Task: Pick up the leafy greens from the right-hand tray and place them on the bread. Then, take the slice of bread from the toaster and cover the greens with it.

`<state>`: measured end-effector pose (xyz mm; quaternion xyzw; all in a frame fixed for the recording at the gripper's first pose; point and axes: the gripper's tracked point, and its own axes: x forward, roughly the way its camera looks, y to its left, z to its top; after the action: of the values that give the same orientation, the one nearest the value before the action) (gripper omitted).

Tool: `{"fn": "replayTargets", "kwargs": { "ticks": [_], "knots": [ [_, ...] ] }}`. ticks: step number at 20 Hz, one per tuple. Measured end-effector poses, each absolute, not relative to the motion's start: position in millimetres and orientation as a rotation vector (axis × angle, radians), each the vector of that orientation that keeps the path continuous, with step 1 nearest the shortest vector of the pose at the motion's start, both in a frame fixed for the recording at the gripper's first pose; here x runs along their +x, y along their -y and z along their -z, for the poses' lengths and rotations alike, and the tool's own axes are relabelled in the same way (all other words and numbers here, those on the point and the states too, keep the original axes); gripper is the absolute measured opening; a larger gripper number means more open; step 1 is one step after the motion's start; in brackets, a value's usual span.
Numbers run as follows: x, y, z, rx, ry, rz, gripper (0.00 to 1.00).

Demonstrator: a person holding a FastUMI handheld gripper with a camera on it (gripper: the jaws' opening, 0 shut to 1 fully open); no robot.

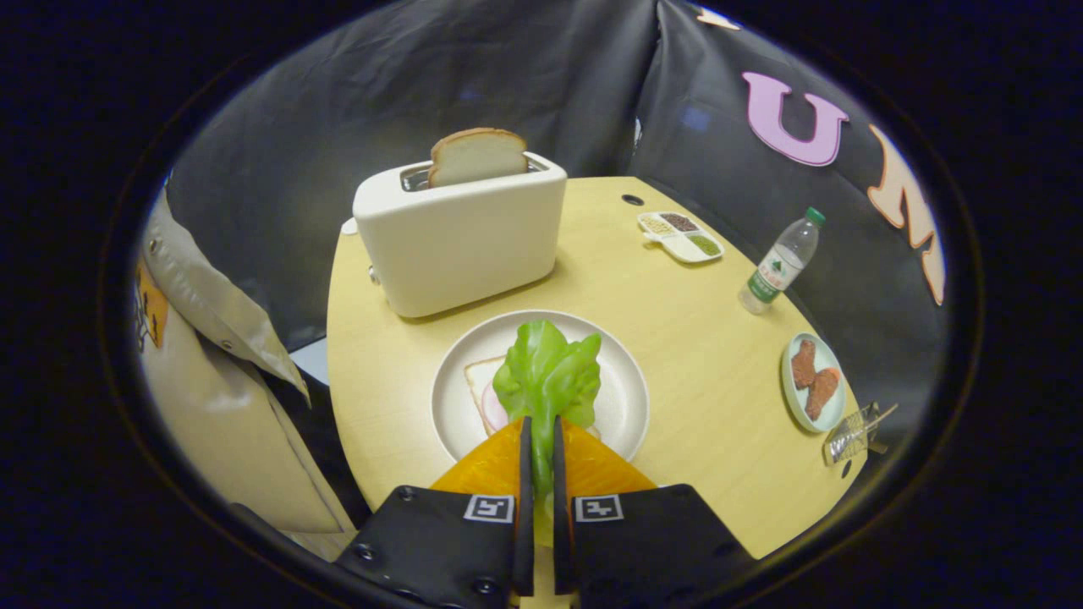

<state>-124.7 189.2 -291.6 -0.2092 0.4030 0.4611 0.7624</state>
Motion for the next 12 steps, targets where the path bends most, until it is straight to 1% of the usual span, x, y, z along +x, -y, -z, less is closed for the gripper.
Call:
{"fn": "replayTargets", "kwargs": {
  "ticks": [6, 11, 12],
  "knots": [
    [-131, -216, 306, -0.453, -0.920, -1.056, 0.12],
    [-131, -222, 322, -0.466, -0.977, -1.056, 0.12],
    [-130, -223, 326, -0.469, -0.982, -1.051, 0.14]
  ]
}}
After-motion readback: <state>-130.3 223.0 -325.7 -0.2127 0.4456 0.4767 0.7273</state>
